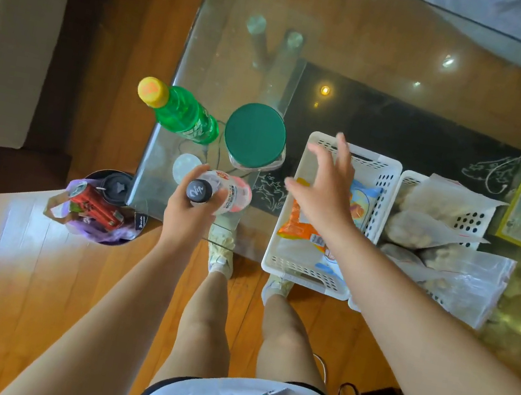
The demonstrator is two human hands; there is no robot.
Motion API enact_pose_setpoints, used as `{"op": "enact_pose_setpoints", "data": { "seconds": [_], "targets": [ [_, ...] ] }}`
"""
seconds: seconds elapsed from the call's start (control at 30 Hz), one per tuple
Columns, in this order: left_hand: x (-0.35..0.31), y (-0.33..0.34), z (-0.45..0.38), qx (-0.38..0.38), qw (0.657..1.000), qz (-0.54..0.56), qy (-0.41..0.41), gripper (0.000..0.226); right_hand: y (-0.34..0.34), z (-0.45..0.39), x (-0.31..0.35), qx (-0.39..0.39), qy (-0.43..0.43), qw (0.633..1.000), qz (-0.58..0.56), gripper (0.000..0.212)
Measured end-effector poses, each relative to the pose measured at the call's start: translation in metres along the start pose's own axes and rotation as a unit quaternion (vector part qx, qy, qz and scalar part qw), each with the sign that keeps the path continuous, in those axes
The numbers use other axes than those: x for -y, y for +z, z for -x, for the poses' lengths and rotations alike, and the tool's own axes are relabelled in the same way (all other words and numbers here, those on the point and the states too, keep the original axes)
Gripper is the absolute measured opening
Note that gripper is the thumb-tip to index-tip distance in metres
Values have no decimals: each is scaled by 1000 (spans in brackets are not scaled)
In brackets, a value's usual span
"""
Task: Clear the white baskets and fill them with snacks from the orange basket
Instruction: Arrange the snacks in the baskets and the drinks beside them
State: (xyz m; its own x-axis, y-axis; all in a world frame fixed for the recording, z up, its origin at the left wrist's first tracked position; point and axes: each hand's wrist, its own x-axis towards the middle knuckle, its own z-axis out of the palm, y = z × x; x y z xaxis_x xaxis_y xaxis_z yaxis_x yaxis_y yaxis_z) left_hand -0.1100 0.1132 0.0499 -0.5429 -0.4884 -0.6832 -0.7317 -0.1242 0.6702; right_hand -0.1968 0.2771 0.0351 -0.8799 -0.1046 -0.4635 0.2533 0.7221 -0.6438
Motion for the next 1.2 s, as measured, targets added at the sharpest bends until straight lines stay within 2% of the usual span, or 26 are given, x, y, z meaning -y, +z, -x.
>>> {"op": "enact_pose_setpoints", "data": {
  "seconds": [0.07, 0.13, 0.2, 0.27, 0.37, 0.47, 0.57, 0.67, 0.77, 0.9, 1.2],
  "targets": [
    [-4, -14, -1, 5, 1000, 17, -10, 35, 3, -18, 27, 26, -44, 998, 22, 73],
    [-8, -29, 1, 19, 1000, -11, 2, 38, 10, -34, 49, 82, -67, 993, 56, 90],
    [-14, -42, 4, 28, 997, -57, 37, 43, 21, -44, 64, 141, -68, 984, 90, 103],
    [-20, -53, 7, 30, 990, -109, 85, 45, 33, -45, 71, 154, -60, 976, 144, 109],
    [-36, -63, 12, 37, 972, -173, 156, 48, 45, -38, 72, 103, -71, 970, 207, 102],
    [-54, -64, 14, 47, 958, -196, 205, 49, 52, -22, 62, 86, -94, 972, 199, 92],
    [-68, -57, 10, 52, 950, -199, 236, 52, 58, 7, 45, 52, -91, 980, 170, 91],
    [-79, -40, 0, 66, 947, -201, 241, 50, 65, 35, 31, 13, -65, 987, 146, 94],
    [-86, -17, -12, 90, 939, -208, 257, 48, 76, 55, 24, 21, -58, 989, 133, 101],
    [-87, 19, -29, 124, 934, -212, 259, 46, 86, 66, 20, 23, -1, 998, 60, 106],
    [-59, 46, -52, 148, 936, -243, 207, 49, 85, 74, 10, 8, 55, 997, -58, 93]
  ]
}}
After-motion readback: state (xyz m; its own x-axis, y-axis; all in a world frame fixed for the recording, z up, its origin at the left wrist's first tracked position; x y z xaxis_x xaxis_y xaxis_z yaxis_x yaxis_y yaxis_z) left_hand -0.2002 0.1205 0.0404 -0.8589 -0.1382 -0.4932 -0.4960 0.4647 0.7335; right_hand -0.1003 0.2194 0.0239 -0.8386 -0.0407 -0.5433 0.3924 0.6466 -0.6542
